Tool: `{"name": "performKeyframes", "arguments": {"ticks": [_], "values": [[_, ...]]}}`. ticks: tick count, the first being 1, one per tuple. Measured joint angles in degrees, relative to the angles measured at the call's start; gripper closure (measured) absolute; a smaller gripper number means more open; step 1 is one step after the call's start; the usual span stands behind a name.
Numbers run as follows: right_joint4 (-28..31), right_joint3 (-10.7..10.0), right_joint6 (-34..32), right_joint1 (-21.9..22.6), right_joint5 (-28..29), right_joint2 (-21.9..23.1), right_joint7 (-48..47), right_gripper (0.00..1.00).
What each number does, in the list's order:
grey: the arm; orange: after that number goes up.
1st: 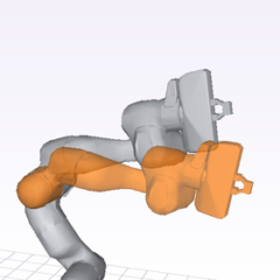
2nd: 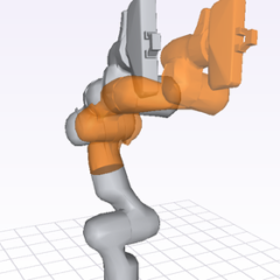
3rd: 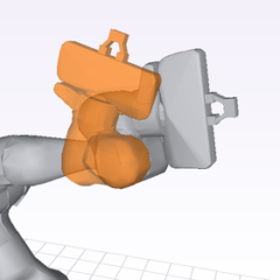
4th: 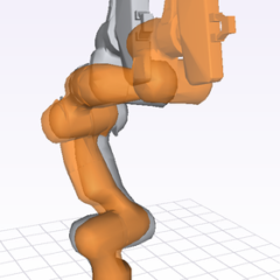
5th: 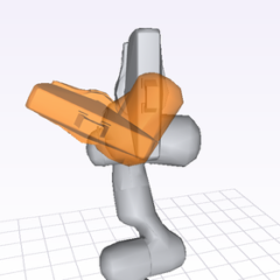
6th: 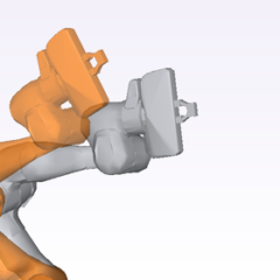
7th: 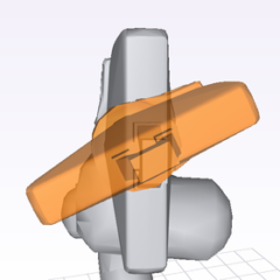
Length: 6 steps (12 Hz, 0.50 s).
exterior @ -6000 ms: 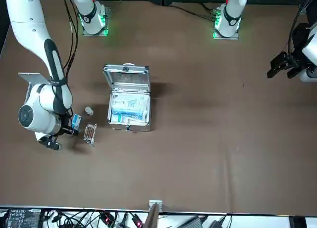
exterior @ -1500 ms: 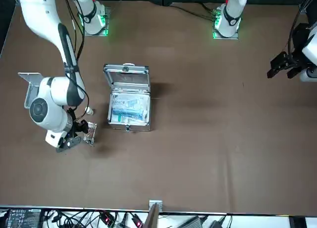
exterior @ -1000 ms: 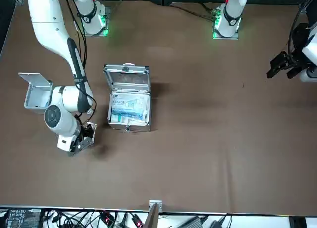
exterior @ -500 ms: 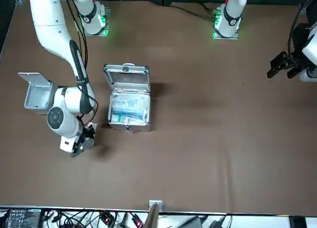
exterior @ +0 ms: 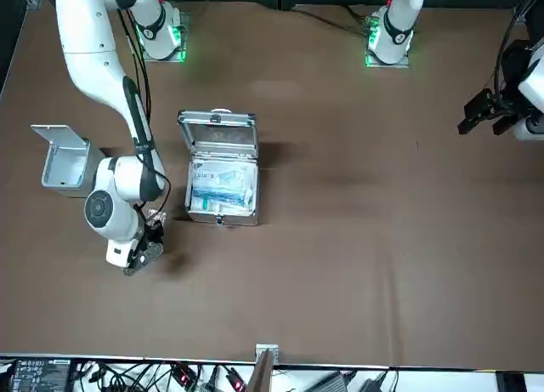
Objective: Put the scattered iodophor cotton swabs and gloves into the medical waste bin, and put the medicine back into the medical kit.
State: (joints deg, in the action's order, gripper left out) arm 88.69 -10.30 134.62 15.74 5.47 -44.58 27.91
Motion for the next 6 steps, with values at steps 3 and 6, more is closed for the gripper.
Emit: {"name": "performKeyframes", "arguments": {"ticks": [3,6], "values": [[-0.4,0.0,0.0,0.0,0.0,-0.3,0.0,0.65],[-0.5,0.0,0.0,-0.1,0.3,-0.3,-0.1,0.99]]}}
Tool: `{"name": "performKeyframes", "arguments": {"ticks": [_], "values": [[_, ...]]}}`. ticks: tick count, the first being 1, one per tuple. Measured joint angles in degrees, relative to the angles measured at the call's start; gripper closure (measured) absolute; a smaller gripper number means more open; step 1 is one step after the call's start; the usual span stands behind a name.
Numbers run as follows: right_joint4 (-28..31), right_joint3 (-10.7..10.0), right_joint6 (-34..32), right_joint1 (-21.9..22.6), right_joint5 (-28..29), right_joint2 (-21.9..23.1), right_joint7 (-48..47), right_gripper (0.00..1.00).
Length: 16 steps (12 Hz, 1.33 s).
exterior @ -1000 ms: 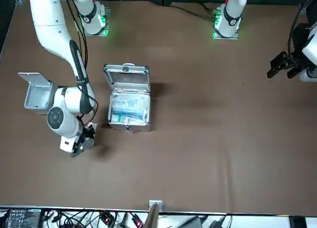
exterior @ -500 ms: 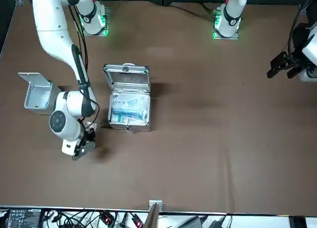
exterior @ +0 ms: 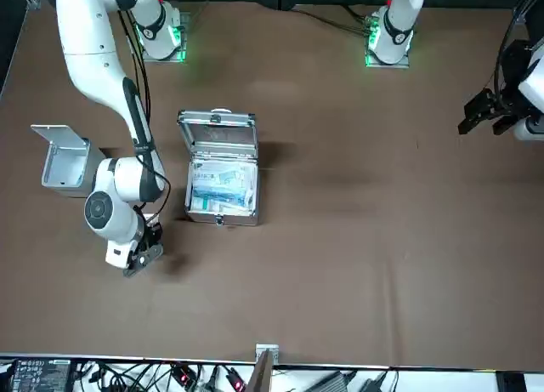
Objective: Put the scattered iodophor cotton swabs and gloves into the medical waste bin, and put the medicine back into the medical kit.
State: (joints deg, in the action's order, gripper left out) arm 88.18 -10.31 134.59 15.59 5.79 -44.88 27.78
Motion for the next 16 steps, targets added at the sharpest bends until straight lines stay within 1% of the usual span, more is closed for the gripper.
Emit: {"name": "performKeyframes", "arguments": {"ticks": [5,7,9,12,14,16], "values": [[-0.7,-0.2,-0.5,-0.5,4.3,0.4,-0.1,0.99],[-1.5,-0.4,-3.8,-1.1,4.5,2.1,-0.1,0.99],[-2.2,-0.7,-9.8,-2.4,4.6,5.5,-0.2,0.99],[-2.3,-1.1,-17.9,-7.1,4.6,11.2,2.0,0.99],[-2.3,-1.5,-22.0,-11.4,4.1,14.3,5.6,0.99],[-2.2,-1.9,-24.8,-15.8,1.9,16.6,9.0,0.99]]}}
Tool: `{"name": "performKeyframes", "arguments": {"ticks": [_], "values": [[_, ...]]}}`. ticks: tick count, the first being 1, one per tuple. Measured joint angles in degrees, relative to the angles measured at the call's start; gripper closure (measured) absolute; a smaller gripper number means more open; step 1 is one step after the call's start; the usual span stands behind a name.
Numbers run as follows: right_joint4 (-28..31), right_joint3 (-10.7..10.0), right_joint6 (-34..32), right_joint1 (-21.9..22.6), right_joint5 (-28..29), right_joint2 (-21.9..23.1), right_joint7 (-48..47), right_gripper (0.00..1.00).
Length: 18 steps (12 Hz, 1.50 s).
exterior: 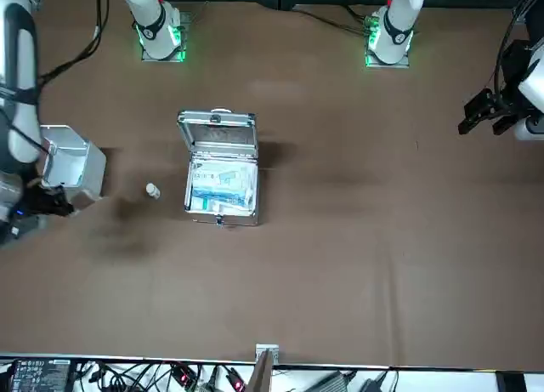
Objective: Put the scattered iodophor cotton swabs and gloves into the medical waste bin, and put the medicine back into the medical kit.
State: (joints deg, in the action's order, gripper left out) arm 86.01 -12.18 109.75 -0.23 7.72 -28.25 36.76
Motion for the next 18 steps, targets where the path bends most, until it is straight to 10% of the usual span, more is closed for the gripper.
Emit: {"name": "performKeyframes", "arguments": {"ticks": [8,18], "values": [[0.7,-0.3,-10.8,-16.8,-2.4,2.2,12.7,0.99],[4.8,1.0,-11.1,-14.8,-2.4,2.1,12.7,0.91]]}}
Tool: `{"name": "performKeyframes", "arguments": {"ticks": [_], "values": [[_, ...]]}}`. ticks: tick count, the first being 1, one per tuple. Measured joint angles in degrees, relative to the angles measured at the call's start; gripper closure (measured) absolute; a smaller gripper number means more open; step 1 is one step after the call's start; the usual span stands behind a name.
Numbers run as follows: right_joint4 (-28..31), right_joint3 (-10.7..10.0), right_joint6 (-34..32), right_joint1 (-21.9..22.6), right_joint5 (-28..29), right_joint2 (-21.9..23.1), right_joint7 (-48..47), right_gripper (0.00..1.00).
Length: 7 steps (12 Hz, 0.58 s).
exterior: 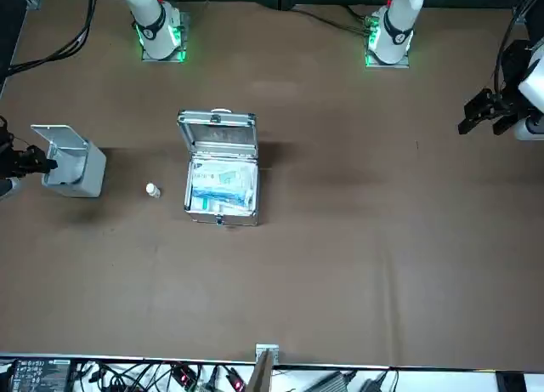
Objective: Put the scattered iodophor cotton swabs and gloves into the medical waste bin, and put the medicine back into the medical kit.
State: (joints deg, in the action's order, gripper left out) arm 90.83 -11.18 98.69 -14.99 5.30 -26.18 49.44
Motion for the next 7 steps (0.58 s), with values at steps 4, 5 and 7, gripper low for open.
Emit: {"name": "performKeyframes", "arguments": {"ticks": [4,5,7], "values": [[-1.0,0.2,-1.3,1.3,0.1,1.3,0.1,0.37],[-1.5,0.3,-2.0,2.7,0.3,2.1,0.0,0.26],[-1.9,0.5,-2.6,6.9,0.5,3.4,-2.2,0.02]]}}
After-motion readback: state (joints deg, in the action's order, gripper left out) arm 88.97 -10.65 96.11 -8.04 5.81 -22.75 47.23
